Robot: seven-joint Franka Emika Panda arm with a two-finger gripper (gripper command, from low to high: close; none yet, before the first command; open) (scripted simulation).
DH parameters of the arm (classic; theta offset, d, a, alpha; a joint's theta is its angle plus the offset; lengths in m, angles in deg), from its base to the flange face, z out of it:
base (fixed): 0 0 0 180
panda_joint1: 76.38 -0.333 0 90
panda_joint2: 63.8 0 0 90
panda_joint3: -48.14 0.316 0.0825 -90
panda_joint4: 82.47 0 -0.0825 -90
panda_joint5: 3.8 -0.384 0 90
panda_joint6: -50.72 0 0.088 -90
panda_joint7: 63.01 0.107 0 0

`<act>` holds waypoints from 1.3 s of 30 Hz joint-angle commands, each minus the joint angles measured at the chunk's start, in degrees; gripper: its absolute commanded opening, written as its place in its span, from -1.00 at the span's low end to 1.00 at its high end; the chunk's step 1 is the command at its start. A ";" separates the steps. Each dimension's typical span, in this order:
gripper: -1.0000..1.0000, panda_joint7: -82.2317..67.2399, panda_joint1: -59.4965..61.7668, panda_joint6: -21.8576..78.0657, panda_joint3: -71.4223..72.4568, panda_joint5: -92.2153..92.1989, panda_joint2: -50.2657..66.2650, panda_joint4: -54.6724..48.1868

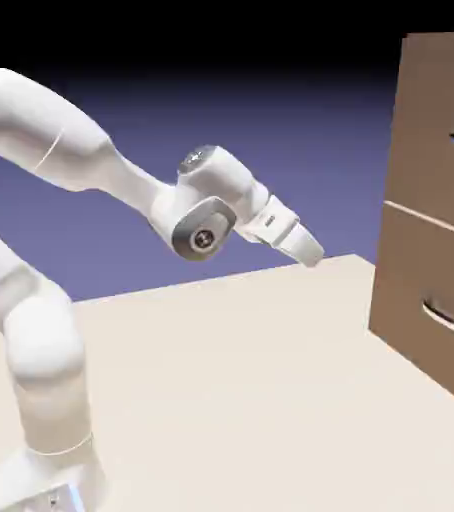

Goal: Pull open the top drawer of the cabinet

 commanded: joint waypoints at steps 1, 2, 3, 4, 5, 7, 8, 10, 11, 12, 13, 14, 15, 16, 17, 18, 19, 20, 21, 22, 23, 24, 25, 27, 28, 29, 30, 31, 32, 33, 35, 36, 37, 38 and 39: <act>0.00 -0.59 -0.81 0.10 -0.98 -2.50 0.97 -1.30; 0.00 -1.18 -1.63 0.19 -1.96 -4.99 1.94 -2.60; 0.00 -1.77 -2.44 0.29 -2.93 -7.48 2.91 -3.90; 0.00 -2.36 -3.25 0.38 -3.91 -9.97 3.87 -5.20; 0.00 -2.95 -4.07 0.48 -4.89 -12.46 4.84 -6.50; 0.00 -4.13 -5.69 0.67 -6.84 -17.45 6.78 -9.10; 0.00 -4.72 -6.51 0.76 -7.82 -19.94 7.75 -10.40; 0.00 -5.90 -8.13 0.95 -9.77 -24.92 9.68 -12.99; 0.00 -6.48 -8.95 1.05 -10.75 -27.41 10.65 -14.29; 0.00 -7.07 -9.76 1.14 -11.73 -29.90 11.62 -15.59; 0.00 -7.66 -10.57 1.24 -12.71 -32.40 12.59 -16.89; 0.00 -8.25 -11.39 1.33 -13.68 -34.89 13.55 -18.19; 0.00 -8.84 -12.20 1.43 -14.66 -37.38 14.52 -19.49; 0.00 -9.43 -13.01 1.52 -15.64 -39.87 15.49 -20.79; 0.00 -10.02 -13.82 1.62 -16.62 -42.36 16.46 -22.09; 0.00 -10.61 -14.64 1.71 -17.59 -44.86 17.43 -23.39; 0.00 -11.20 -15.45 1.81 -18.57 -47.35 18.39 -24.69; 0.00 -11.79 -16.26 1.90 -19.55 -49.84 19.36 -25.99; 0.00 -12.38 -17.08 2.00 -20.52 -52.33 20.33 -27.28; 0.00 -12.97 -17.89 2.09 -21.50 -54.82 21.30 -28.58; 0.00 -13.56 -18.70 2.19 -22.48 -57.31 22.27 -29.88; 0.00 -14.15 -19.52 2.28 -23.46 -59.81 23.23 -31.18; 0.00 -14.74 -20.33 2.38 -24.43 -62.30 24.20 -32.48; 0.00 -15.92 -21.96 2.57 -26.39 -67.28 26.14 -35.08; 0.00 -16.50 -22.77 2.66 -27.37 -69.77 27.10 -36.38; 0.00 -17.09 -23.58 2.76 -28.34 -72.26 28.07 -37.68; 0.00 -17.68 -24.40 2.85 -29.32 -74.76 29.04 -38.98; 0.00 -18.27 -25.21 2.95 -30.30 -77.25 30.01 -40.28; 0.00 -18.86 -26.02 3.04 -31.27 -79.74 30.98 -41.58; 0.00 -19.45 -26.83 3.14 -32.25 -82.23 31.94 -42.87; 0.00 -20.63 -28.46 3.33 -34.21 -87.22 33.88 -45.47; 0.00 -21.22 -29.27 3.42 -35.18 -89.71 34.85 -46.77; 0.00 -21.81 -30.09 3.52 -36.16 -92.20 35.82 -48.07; 0.00 -22.40 -30.90 3.61 -37.14 -94.69 36.78 -49.37; 0.00 -22.99 -31.71 3.71 -38.12 -97.18 37.75 -50.67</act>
